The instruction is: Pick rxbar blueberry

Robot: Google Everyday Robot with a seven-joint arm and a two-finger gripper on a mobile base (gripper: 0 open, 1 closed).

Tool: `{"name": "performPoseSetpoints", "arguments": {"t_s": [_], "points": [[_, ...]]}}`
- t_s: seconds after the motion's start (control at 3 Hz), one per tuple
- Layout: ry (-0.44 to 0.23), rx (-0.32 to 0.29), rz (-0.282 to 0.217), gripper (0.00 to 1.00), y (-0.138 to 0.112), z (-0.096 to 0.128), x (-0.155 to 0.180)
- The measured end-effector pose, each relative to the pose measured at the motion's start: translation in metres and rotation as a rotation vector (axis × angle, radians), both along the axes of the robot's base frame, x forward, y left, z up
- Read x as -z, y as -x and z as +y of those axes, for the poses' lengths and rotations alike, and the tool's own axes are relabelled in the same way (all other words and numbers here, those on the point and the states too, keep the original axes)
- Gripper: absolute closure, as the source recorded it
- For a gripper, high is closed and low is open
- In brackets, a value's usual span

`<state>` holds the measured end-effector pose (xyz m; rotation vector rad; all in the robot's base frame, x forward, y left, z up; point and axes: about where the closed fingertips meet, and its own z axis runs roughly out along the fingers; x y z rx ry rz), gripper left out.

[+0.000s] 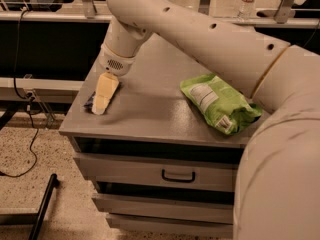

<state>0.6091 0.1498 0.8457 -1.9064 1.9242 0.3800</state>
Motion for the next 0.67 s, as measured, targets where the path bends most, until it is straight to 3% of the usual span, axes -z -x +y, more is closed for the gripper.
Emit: {"name": "performPoseSetpoints", "arguments": {"t_s": [0.33,0.67], "points": [[0.005,0.004,0.041,0.31,0.0087,0.0082,0.0119],[0.013,0.007,0.055,0.52,0.0119,0.0105,0.0171]]}}
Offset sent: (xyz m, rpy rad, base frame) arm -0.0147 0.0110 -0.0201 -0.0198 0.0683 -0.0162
